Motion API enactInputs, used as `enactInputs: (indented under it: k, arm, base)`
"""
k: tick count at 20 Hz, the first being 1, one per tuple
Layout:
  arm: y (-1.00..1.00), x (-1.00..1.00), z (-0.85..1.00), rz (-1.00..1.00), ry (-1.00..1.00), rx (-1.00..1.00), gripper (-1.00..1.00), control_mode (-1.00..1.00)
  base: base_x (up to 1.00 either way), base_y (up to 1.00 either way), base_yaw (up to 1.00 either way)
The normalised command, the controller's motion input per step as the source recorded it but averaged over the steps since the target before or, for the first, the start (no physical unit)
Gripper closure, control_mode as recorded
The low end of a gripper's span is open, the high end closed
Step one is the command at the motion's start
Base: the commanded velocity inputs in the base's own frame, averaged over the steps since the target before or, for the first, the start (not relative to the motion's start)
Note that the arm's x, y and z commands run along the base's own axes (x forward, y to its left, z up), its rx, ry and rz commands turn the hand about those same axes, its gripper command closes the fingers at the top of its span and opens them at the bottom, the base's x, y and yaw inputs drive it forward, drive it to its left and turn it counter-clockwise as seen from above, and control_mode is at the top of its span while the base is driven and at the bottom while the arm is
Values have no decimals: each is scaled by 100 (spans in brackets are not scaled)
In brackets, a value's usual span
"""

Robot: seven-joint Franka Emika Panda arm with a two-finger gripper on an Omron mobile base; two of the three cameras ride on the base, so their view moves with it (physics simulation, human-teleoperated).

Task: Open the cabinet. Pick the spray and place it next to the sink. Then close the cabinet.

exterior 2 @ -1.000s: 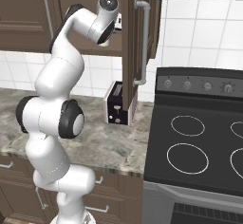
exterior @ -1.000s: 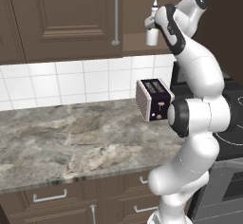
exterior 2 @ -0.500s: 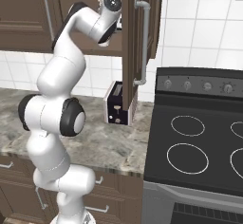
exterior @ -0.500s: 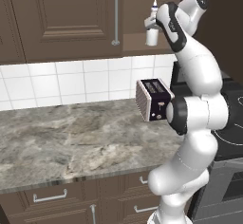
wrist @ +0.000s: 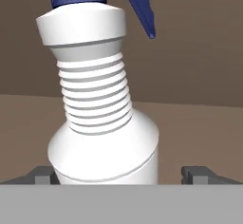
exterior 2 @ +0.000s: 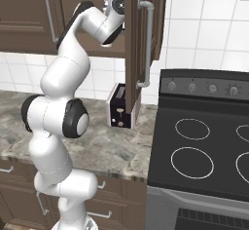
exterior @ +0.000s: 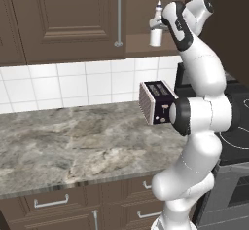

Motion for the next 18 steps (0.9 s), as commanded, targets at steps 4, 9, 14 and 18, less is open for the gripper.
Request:
enactInputs:
  k: [4,9,14,18]
  arm:
    - [0,0,0,0,0,0,100,-100]
    - [0,0,0,0,0,0,100,-100]
    - [0,-20,0,0,0,0,100,-100]
    - [0,-48,0,0,0,0,100,-100]
  base:
    - [0,0,0]
    - [0,0,0]
    - [0,0,0]
    - [0,0,0]
